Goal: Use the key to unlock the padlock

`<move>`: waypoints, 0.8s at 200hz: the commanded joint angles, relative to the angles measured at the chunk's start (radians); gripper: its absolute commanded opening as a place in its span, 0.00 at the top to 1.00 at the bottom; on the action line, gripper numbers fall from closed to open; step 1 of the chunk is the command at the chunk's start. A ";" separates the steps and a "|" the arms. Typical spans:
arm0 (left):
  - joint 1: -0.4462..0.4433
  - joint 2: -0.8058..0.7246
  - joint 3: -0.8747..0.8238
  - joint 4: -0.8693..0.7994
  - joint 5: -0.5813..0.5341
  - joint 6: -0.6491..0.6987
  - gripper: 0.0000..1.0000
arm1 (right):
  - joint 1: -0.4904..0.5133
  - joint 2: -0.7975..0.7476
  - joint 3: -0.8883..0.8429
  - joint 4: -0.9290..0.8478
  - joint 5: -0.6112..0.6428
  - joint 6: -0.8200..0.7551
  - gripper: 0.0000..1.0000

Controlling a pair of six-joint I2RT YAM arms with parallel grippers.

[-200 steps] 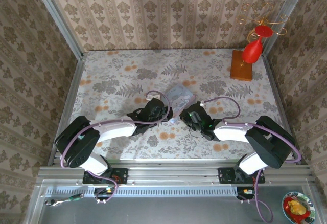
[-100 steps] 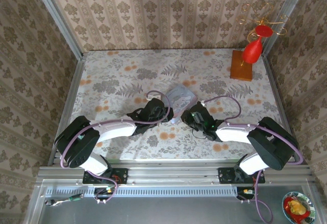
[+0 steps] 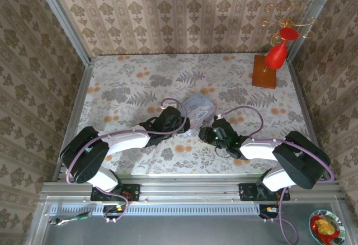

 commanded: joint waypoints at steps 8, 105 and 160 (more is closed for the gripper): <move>-0.006 0.024 -0.003 -0.092 0.008 0.010 0.45 | -0.007 -0.011 -0.021 0.010 0.030 -0.040 0.67; -0.004 0.022 -0.011 -0.081 0.019 0.004 0.46 | -0.016 0.107 0.046 0.021 0.054 -0.093 0.61; -0.005 0.018 -0.015 -0.085 0.012 0.002 0.46 | -0.015 0.097 0.015 0.051 0.089 -0.032 0.81</move>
